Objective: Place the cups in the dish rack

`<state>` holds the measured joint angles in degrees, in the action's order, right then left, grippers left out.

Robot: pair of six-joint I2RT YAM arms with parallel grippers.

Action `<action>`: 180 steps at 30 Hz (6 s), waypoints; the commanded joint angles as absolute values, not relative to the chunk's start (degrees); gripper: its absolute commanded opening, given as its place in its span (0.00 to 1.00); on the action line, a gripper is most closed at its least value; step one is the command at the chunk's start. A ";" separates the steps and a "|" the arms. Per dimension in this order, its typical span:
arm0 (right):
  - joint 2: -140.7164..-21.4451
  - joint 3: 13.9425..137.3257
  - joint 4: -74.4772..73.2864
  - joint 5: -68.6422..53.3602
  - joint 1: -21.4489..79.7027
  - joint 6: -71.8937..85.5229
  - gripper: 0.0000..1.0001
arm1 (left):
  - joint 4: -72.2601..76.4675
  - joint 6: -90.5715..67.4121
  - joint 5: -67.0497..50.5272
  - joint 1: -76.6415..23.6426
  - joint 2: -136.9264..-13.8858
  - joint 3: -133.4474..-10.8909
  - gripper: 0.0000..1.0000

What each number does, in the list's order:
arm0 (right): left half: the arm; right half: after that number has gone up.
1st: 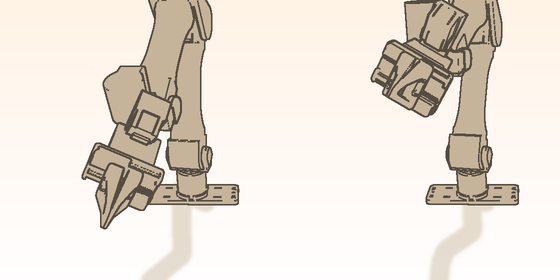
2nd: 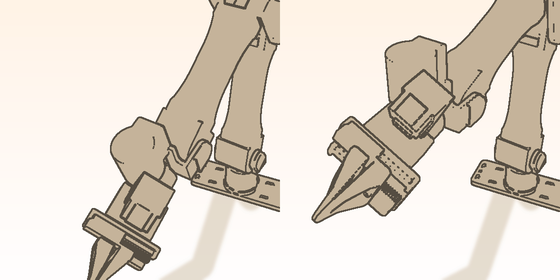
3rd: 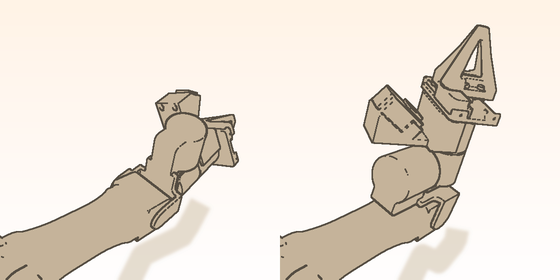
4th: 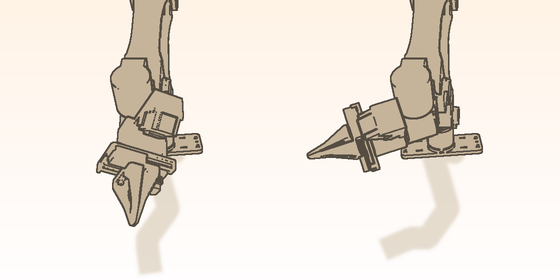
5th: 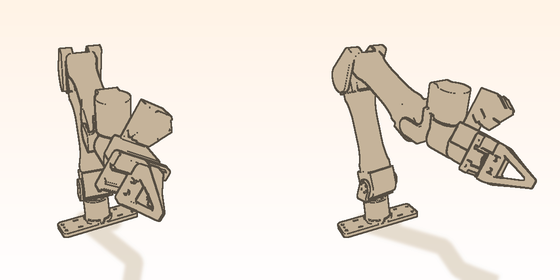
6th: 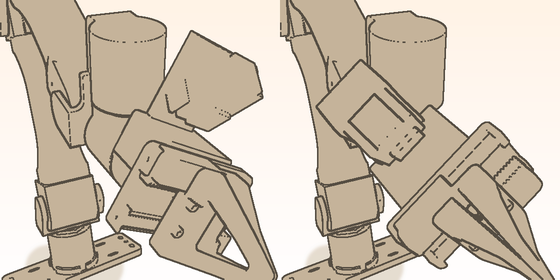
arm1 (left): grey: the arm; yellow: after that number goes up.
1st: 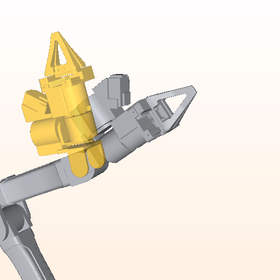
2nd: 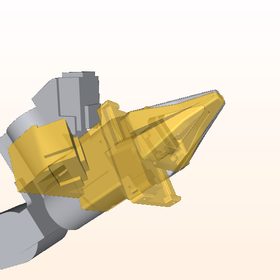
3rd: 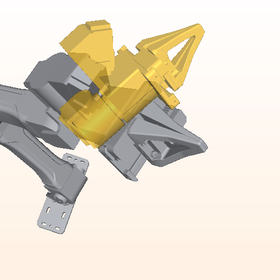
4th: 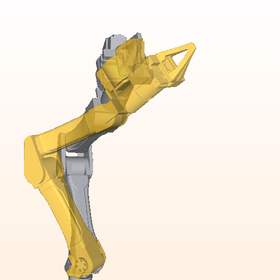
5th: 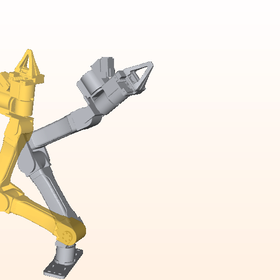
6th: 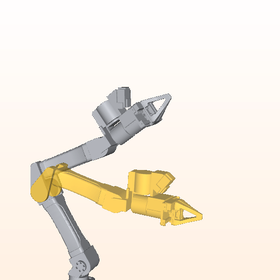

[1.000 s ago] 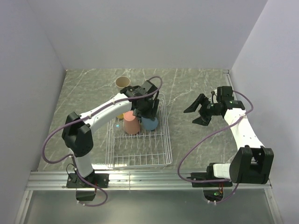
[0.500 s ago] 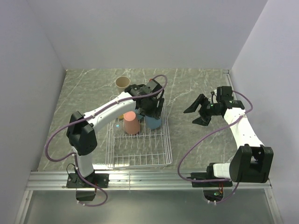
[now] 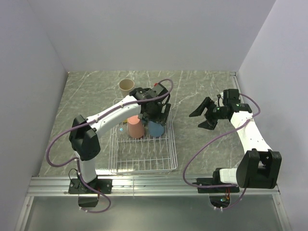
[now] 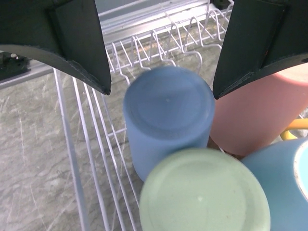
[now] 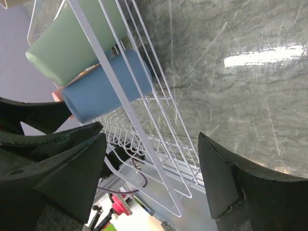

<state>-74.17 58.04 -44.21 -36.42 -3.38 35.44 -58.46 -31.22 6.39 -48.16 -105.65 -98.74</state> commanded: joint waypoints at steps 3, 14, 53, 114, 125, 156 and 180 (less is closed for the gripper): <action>-72.33 57.57 -43.59 -36.56 -3.69 34.28 0.83 | -61.25 -33.05 5.98 -48.96 -103.10 -106.85 0.91; -70.05 55.37 -43.68 -36.03 -3.69 34.10 0.82 | -68.12 -31.47 4.23 -43.61 -96.51 -115.15 0.95; -64.69 53.97 -50.36 -33.84 -1.85 33.49 0.82 | -52.82 -29.79 0.53 -11.16 -124.36 -124.19 0.80; -75.58 62.58 21.71 -54.05 17.49 93.78 0.98 | 31.91 -82.97 -46.59 -14.59 -65.92 -51.33 0.00; -73.57 62.14 23.56 -55.11 17.75 96.86 0.96 | 33.84 -83.06 -43.07 -18.37 -68.38 -49.92 0.00; -70.14 60.38 23.91 -58.01 17.75 98.62 0.00 | 19.87 -73.05 -33.93 -24.79 -70.22 -54.57 0.42; -69.87 67.22 -7.34 -57.67 7.56 67.76 0.00 | -16.49 -56.70 -30.59 -15.22 -54.67 -55.98 0.96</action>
